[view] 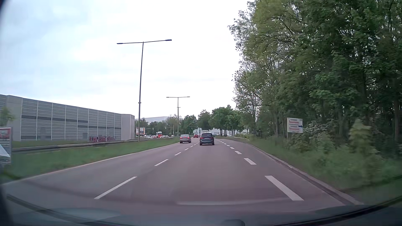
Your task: Follow the waypoints while adhering to traffic rules and regulations
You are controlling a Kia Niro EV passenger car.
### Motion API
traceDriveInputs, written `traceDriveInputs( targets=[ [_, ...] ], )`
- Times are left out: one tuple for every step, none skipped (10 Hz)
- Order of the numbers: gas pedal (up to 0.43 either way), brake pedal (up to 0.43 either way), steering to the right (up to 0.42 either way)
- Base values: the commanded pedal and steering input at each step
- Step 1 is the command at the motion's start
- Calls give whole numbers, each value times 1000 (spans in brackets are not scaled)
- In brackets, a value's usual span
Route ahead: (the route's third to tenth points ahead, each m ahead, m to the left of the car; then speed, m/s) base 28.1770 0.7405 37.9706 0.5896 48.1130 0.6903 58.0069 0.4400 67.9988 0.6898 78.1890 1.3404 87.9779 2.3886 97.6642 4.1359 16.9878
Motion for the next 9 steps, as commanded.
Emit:
traceDriveInputs(
  targets=[
    [118,0,0],
    [118,0,0],
    [118,0,0],
    [110,0,0],
    [110,0,0],
    [110,0,0],
    [110,0,0],
    [110,0,0],
    [110,0,0]
  ],
)
